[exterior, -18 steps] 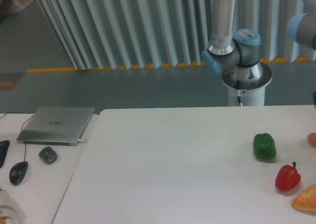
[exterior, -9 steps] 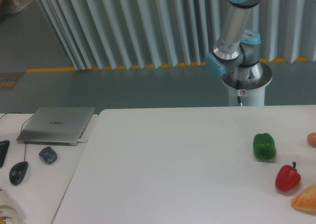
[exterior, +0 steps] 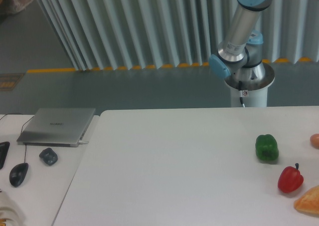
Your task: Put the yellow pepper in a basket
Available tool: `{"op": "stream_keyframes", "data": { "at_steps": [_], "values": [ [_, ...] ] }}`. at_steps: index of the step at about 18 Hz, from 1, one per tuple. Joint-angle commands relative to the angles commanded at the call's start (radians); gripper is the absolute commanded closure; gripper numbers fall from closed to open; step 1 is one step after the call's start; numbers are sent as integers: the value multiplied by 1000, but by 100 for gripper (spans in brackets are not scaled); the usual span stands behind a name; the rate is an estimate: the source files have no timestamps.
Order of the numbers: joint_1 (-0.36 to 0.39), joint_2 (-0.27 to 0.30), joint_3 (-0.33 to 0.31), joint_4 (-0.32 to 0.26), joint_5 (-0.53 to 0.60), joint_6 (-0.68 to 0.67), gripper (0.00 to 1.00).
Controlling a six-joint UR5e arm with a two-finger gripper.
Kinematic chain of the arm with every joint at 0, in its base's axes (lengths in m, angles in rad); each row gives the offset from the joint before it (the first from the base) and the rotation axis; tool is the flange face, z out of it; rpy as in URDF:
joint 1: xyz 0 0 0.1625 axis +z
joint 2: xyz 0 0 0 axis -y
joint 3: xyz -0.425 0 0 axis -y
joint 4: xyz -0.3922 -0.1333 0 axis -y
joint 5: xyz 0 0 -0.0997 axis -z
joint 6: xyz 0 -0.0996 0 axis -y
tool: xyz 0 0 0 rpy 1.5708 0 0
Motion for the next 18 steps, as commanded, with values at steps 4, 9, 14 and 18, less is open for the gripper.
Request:
{"op": "stream_keyframes", "data": {
  "at_steps": [4,9,14,18],
  "values": [
    [2,40,-5,-17,-6,106,0],
    [-52,126,-3,-197,-116,111,0],
    [-146,169,-2,-256,-107,114,0],
    [-179,153,-2,-252,-41,123,0]
  ]
}}
